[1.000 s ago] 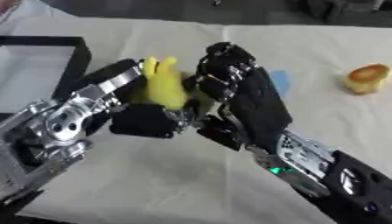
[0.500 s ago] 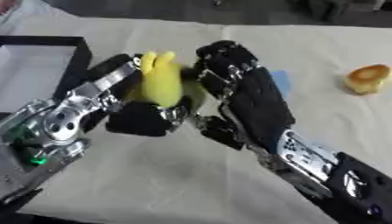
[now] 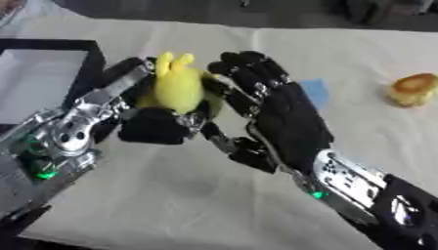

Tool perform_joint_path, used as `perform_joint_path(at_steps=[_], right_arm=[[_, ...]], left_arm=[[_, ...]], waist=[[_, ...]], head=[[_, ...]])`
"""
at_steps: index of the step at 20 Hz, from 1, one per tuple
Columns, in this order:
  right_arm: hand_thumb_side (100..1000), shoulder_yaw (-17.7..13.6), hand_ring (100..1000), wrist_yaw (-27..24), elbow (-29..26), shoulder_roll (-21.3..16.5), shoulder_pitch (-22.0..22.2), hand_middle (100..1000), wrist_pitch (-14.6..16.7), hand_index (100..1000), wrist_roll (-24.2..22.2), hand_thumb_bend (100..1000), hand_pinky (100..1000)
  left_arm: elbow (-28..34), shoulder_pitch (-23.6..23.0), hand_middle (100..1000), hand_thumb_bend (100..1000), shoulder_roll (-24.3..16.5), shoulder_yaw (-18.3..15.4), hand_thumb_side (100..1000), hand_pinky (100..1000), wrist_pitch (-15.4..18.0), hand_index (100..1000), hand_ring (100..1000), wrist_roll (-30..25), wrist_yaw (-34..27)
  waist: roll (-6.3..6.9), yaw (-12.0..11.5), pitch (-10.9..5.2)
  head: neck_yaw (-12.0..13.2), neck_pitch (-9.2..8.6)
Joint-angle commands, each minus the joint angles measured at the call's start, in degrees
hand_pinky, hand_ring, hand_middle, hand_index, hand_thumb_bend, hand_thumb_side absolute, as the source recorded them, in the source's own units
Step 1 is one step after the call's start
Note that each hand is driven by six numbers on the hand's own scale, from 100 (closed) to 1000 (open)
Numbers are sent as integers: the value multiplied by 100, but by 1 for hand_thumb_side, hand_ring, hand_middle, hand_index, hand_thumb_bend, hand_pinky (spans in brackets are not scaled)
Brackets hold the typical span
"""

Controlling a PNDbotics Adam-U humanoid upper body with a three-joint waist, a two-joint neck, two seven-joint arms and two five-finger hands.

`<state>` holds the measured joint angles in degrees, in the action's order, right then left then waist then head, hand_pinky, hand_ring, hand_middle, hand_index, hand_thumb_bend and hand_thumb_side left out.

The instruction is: Pick up the objects with one hand, pass them to the other hand, and then place them into the box on the other side of the table.

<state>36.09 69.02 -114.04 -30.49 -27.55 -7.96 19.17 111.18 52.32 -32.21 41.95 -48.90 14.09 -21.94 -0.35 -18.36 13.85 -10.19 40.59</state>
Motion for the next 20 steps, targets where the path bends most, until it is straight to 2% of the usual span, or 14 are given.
perform_joint_path(at_steps=[1,5,10,16,17,18,20], right_arm=[[387,-36,888,131,-56,-158,-18,858,-45,861,-198,254,844],[370,-62,890,208,-56,-214,-15,864,-93,872,-194,263,846],[327,-110,884,206,-56,-239,-22,862,-165,870,-14,286,838],[278,-179,875,202,-56,-317,9,854,-153,867,270,320,834],[275,-197,873,200,-56,-338,15,852,-138,865,312,278,835],[248,-213,871,193,-56,-364,27,850,-116,862,351,341,835],[245,-255,867,171,-56,-409,64,846,-68,860,437,342,833]], left_arm=[[24,13,148,100,-329,-178,100,590,-306,240,185,281,90],[-61,-189,149,100,-661,-322,100,588,-306,239,187,124,222],[-60,-432,149,100,-1002,-625,100,589,-306,241,183,50,79],[-123,-695,152,100,-1486,-1038,100,593,-306,243,181,226,-205],[-136,-735,153,100,-1557,-1124,100,595,-306,244,180,274,-225],[-162,-766,154,100,-1631,-1220,100,596,-306,245,177,334,-225],[-250,-815,155,100,-1759,-1409,103,598,-306,247,176,445,-190]], waist=[[32,20,-120],[40,47,-117],[32,64,-104],[6,96,-88],[-3,102,-84],[-14,109,-80],[-34,129,-71]], head=[[22,-72],[39,-69],[89,-81],[216,-113],[244,-125],[284,-137],[367,-161]])
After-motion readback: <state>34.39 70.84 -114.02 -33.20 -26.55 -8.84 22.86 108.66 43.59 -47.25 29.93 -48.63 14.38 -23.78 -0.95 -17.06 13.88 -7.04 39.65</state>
